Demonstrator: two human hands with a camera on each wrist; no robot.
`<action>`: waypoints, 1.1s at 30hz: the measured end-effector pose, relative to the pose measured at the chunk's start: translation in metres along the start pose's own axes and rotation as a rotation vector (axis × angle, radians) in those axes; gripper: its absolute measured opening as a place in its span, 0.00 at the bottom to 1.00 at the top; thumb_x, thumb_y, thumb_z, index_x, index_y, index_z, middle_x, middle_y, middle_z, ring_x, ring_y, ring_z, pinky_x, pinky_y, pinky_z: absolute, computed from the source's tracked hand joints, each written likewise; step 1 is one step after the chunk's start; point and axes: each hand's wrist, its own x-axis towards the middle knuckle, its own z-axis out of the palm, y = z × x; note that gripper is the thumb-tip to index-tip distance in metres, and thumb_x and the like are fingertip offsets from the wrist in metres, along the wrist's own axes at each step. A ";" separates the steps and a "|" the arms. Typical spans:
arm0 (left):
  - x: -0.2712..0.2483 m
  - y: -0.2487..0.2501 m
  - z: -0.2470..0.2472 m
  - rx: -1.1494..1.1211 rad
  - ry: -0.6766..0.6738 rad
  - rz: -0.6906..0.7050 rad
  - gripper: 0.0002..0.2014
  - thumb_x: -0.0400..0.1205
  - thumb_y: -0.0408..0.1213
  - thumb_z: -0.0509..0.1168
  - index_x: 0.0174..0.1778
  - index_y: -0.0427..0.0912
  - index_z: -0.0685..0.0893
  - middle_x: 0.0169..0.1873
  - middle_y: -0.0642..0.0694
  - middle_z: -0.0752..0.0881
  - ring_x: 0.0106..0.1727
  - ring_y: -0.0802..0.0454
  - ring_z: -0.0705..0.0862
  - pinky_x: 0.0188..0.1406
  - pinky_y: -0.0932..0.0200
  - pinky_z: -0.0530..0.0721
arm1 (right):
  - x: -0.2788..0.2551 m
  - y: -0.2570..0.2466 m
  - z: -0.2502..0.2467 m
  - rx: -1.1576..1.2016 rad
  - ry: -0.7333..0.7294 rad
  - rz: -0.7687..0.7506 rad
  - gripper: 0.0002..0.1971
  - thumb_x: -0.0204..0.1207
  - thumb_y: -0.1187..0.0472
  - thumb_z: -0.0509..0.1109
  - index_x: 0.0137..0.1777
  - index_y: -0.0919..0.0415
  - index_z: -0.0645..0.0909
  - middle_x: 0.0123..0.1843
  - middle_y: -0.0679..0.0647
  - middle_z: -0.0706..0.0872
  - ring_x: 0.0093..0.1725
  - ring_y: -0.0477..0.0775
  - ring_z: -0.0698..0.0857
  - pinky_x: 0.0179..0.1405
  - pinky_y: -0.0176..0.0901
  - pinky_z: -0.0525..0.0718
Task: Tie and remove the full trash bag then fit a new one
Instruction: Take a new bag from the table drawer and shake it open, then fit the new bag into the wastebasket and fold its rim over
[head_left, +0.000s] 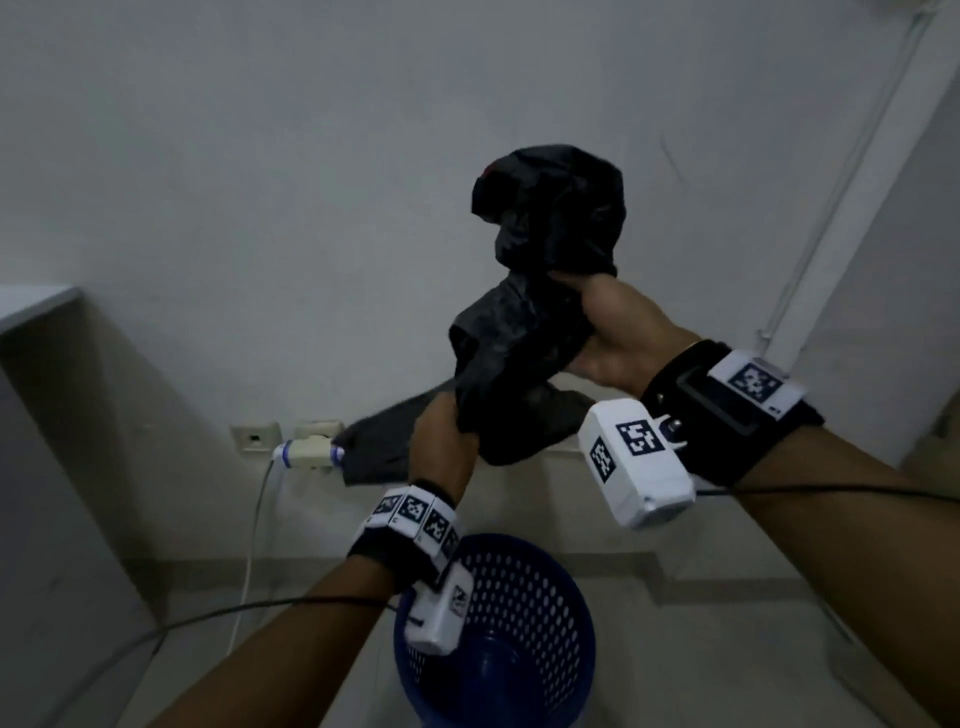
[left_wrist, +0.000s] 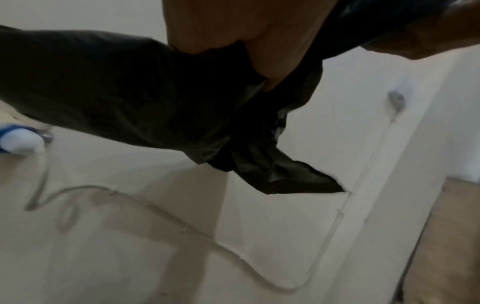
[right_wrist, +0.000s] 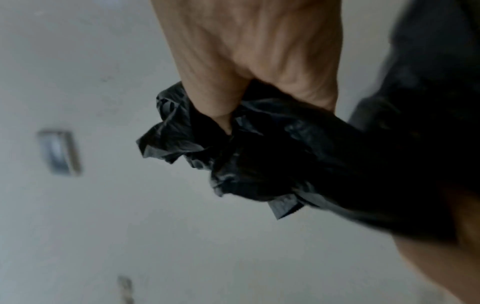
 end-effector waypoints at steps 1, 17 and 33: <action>-0.009 -0.020 0.007 -0.036 -0.019 0.053 0.08 0.78 0.24 0.62 0.50 0.34 0.82 0.48 0.36 0.86 0.51 0.39 0.85 0.42 0.58 0.79 | -0.003 0.009 -0.011 -0.215 0.106 -0.053 0.16 0.82 0.50 0.67 0.62 0.59 0.83 0.56 0.58 0.90 0.55 0.60 0.88 0.56 0.62 0.88; -0.148 -0.122 0.062 -0.005 -0.494 -0.025 0.25 0.72 0.52 0.76 0.55 0.40 0.76 0.53 0.43 0.77 0.54 0.48 0.79 0.58 0.50 0.81 | -0.023 0.151 -0.084 0.117 0.059 0.142 0.11 0.85 0.61 0.62 0.48 0.63 0.84 0.46 0.59 0.88 0.43 0.58 0.88 0.38 0.60 0.90; -0.150 -0.113 0.097 -0.953 -0.129 -0.110 0.43 0.73 0.50 0.72 0.79 0.65 0.52 0.73 0.48 0.75 0.70 0.53 0.79 0.62 0.61 0.82 | 0.013 0.159 -0.094 0.280 0.114 -0.115 0.15 0.87 0.59 0.60 0.67 0.63 0.81 0.61 0.62 0.87 0.56 0.62 0.88 0.52 0.63 0.88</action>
